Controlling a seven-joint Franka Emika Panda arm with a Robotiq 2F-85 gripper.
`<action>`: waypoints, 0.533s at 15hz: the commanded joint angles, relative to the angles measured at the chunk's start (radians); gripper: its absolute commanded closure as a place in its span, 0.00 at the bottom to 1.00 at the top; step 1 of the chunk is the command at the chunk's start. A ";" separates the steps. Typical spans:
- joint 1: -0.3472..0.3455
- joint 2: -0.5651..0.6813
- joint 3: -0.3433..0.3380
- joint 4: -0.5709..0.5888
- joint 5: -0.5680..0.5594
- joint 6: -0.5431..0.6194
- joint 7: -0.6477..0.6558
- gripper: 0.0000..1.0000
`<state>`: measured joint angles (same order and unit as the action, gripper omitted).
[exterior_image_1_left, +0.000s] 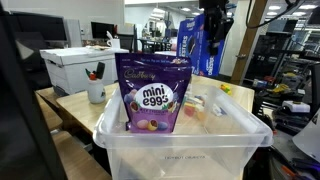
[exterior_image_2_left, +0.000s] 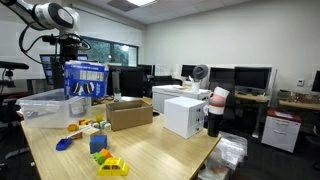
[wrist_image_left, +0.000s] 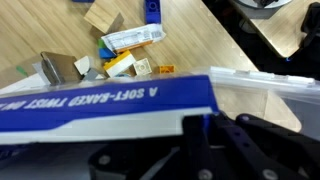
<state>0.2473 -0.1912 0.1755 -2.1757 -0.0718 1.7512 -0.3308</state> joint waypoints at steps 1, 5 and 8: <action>0.018 -0.024 0.009 -0.009 0.046 -0.031 -0.086 0.95; 0.038 -0.046 0.020 -0.013 0.065 -0.039 -0.130 0.95; 0.051 -0.068 0.027 -0.022 0.076 -0.042 -0.157 0.95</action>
<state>0.2891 -0.2042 0.1980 -2.1763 -0.0257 1.7306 -0.4295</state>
